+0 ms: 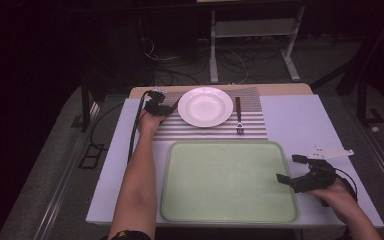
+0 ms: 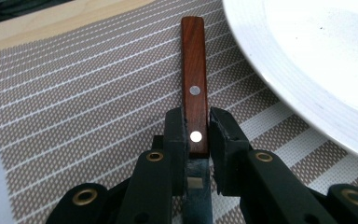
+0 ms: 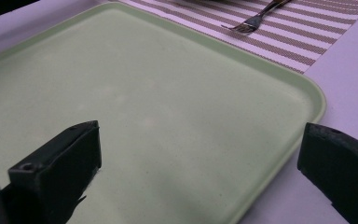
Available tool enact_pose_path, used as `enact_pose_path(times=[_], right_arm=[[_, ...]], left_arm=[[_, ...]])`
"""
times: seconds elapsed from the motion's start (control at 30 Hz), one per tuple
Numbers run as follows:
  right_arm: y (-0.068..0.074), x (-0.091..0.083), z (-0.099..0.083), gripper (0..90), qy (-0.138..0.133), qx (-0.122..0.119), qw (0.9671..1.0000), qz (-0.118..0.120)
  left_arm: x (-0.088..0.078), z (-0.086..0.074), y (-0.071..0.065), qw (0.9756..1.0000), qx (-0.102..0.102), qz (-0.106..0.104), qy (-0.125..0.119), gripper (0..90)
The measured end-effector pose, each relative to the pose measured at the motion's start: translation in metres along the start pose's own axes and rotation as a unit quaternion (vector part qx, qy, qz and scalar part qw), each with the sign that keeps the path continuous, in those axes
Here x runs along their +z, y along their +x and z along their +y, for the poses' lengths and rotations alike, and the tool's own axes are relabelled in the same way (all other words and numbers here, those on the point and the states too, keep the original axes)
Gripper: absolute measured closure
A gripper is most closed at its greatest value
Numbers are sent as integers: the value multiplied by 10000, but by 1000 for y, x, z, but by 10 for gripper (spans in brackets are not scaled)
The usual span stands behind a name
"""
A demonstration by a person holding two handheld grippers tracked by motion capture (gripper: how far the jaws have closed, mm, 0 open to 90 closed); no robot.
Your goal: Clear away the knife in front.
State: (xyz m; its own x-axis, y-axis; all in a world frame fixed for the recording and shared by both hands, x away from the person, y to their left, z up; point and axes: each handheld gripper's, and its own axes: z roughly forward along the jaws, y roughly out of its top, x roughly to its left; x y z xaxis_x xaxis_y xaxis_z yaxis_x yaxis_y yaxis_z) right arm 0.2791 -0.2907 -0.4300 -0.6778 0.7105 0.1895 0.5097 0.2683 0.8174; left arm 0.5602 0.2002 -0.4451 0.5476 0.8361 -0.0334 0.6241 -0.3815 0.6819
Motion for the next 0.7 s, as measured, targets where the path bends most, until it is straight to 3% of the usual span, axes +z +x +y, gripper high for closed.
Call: enact_pose_path(times=[0.07, 0.33, 0.7], right_arm=[[0, 0, 0, 0, -3, 3, 10000, -3], [1, 1, 0, 0, 11, -10, 10000, 20], [1, 1, 0, 0, 3, -26, 10000, 29]], left_arm=[[-3, 0, 0, 9999, 64, 59, 83, 772], [-24, -4, 4, 9999, -58, 119, 95, 772], [-54, -10, 4, 9995, -311, -77, -12, 773]])
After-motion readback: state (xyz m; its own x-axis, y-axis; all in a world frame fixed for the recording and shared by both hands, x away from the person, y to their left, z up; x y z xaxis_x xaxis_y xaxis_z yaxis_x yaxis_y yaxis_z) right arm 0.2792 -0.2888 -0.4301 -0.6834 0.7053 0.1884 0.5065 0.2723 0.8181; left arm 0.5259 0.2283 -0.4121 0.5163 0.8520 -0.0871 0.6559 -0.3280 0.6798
